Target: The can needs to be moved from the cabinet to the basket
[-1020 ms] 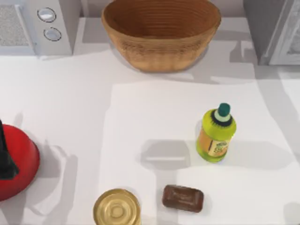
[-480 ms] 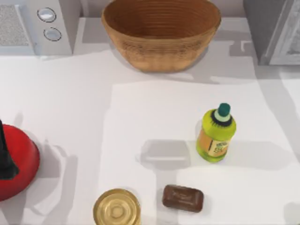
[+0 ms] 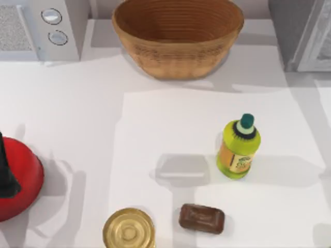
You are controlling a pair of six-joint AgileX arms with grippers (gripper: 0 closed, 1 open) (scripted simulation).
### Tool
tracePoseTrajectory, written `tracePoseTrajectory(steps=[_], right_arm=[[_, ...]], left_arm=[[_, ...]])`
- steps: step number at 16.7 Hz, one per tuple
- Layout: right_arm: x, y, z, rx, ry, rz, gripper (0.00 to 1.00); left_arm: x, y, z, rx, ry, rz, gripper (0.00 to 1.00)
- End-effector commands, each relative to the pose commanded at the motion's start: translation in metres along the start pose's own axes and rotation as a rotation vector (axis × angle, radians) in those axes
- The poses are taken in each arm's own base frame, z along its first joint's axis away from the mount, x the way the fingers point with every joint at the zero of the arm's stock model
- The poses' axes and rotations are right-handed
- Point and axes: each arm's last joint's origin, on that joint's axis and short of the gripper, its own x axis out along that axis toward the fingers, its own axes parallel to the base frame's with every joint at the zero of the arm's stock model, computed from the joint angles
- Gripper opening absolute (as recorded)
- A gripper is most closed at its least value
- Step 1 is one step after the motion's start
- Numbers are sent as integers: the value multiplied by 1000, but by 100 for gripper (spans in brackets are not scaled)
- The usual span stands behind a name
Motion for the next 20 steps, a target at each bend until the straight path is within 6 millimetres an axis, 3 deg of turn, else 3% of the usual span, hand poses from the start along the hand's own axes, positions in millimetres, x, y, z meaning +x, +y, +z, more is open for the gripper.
tracePoseTrajectory(steps=[5, 13, 18, 20], right_arm=[[6, 1, 1, 0, 1, 1, 100], [57, 0, 1, 0, 0, 0, 100], [60, 0, 0, 0, 0, 0, 100], [60, 0, 0, 0, 0, 0, 85]], left_arm=[[0, 0, 0, 0, 0, 0, 100], [0, 0, 0, 0, 0, 0, 100], [0, 0, 0, 0, 0, 0, 100], [0, 0, 0, 0, 0, 0, 100]])
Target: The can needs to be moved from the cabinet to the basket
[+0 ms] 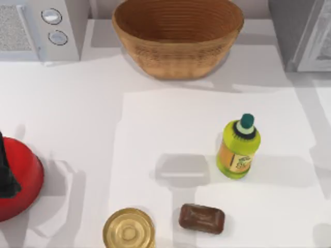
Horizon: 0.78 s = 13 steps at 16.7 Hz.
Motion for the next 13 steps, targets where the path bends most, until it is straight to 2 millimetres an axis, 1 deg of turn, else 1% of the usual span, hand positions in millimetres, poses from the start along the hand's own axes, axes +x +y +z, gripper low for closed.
tracePoseTrajectory(steps=[11, 12, 13], right_arm=[[0, 0, 0, 0, 0, 0, 2], [0, 0, 0, 0, 0, 0, 0], [0, 0, 0, 0, 0, 0, 0]], left_arm=[[0, 0, 0, 0, 0, 0, 100], [0, 0, 0, 0, 0, 0, 100], [0, 0, 0, 0, 0, 0, 100]])
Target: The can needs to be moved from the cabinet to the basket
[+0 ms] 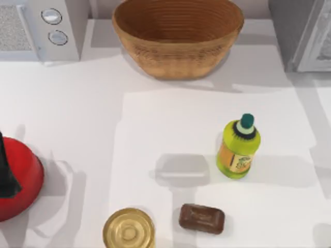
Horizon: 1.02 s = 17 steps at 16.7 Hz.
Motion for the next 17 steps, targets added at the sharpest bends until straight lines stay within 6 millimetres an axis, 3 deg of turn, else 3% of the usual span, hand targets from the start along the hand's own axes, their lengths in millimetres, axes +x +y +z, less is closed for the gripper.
tracePoseTrajectory(steps=[9, 12, 17], right_arm=[[-6, 1, 3, 1, 1, 1, 0], [-41, 3, 21, 1, 2, 0, 0], [-138, 3, 55, 2, -7, 2, 0]], left_arm=[[0, 0, 0, 0, 0, 0, 100], [0, 0, 0, 0, 0, 0, 100], [0, 0, 0, 0, 0, 0, 100]])
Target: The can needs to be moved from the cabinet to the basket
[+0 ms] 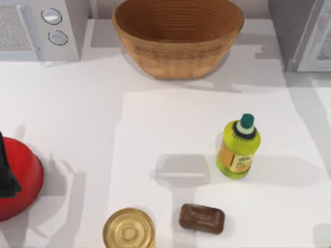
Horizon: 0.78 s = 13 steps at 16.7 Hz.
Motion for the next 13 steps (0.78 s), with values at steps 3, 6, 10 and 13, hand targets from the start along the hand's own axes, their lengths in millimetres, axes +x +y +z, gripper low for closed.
tracePoseTrajectory(steps=[3, 6, 10, 13], right_arm=[[-37, -2, 7, 0, 4, 0, 0], [-42, -2, 7, 0, 6, 0, 0], [-41, -3, 5, 1, 10, -3, 0], [-51, -7, -2, 1, 4, -3, 0]], left_arm=[[0, 0, 0, 0, 0, 0, 100], [0, 0, 0, 0, 0, 0, 100], [0, 0, 0, 0, 0, 0, 100], [0, 0, 0, 0, 0, 0, 100]])
